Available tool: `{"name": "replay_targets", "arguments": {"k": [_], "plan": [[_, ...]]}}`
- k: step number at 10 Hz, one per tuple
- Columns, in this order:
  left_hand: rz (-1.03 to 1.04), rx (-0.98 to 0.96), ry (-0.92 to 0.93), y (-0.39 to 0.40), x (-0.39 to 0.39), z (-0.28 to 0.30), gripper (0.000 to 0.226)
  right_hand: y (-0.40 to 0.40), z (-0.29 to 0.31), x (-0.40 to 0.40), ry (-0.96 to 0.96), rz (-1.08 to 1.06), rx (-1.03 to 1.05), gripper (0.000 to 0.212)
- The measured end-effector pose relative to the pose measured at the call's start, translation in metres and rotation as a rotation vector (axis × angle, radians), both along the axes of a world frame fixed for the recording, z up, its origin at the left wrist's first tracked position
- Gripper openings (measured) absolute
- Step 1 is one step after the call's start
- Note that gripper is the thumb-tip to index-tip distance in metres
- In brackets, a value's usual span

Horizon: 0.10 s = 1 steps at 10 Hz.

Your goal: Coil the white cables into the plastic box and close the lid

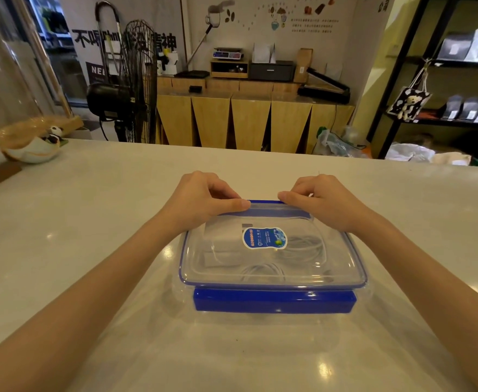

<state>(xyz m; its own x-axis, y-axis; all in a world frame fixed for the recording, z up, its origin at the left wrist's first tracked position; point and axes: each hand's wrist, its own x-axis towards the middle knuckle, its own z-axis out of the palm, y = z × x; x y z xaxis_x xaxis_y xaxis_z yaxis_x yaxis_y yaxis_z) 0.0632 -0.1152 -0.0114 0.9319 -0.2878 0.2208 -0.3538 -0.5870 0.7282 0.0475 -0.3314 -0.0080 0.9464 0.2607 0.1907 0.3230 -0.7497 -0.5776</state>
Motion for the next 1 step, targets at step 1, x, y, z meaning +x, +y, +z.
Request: {"name": "replay_targets", "arguments": {"k": [1], "plan": [[0.005, 0.085, -0.111, 0.0003, -0.0052, 0.0000, 0.026, 0.0020, 0.0024, -0.0036, -0.141, -0.046, -0.097, 0.027]]}}
